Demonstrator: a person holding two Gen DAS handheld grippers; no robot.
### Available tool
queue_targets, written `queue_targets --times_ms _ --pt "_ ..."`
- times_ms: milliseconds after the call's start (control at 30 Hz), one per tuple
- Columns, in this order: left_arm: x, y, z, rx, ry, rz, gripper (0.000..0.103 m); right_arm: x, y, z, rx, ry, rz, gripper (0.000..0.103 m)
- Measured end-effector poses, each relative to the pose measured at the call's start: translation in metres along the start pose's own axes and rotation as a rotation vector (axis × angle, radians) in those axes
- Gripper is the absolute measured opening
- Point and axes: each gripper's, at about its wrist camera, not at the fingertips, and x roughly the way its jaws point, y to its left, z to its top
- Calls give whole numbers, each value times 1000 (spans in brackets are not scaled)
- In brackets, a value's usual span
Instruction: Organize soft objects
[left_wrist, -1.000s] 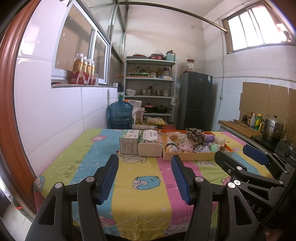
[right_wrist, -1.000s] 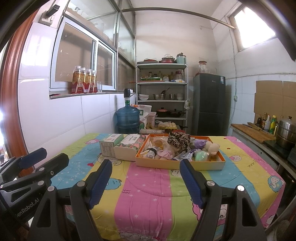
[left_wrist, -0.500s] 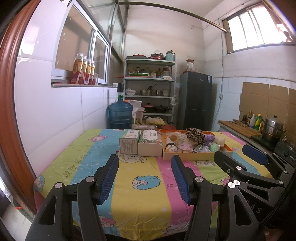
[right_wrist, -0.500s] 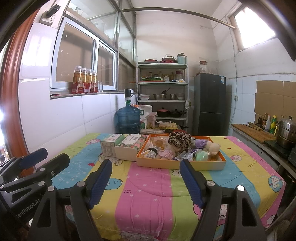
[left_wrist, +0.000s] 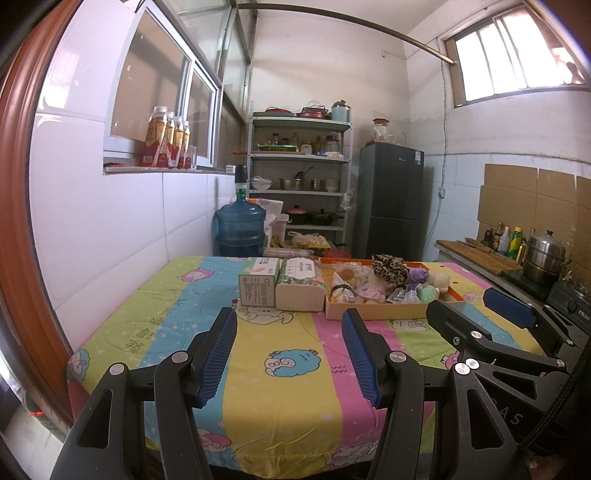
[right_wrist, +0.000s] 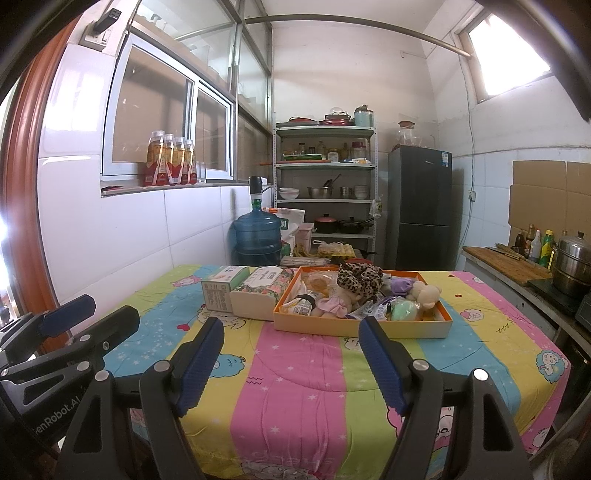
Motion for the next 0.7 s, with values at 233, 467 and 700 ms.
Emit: queue_targets --times_ms 233,467,700 --pt "0 0 0 0 0 1 61 0 0 0 0 0 0 75" --pt "0 0 0 -2 0 3 61 0 1 0 0 1 0 75" --pt "-2 3 -1 -3 0 5 61 0 2 0 1 2 1 75"
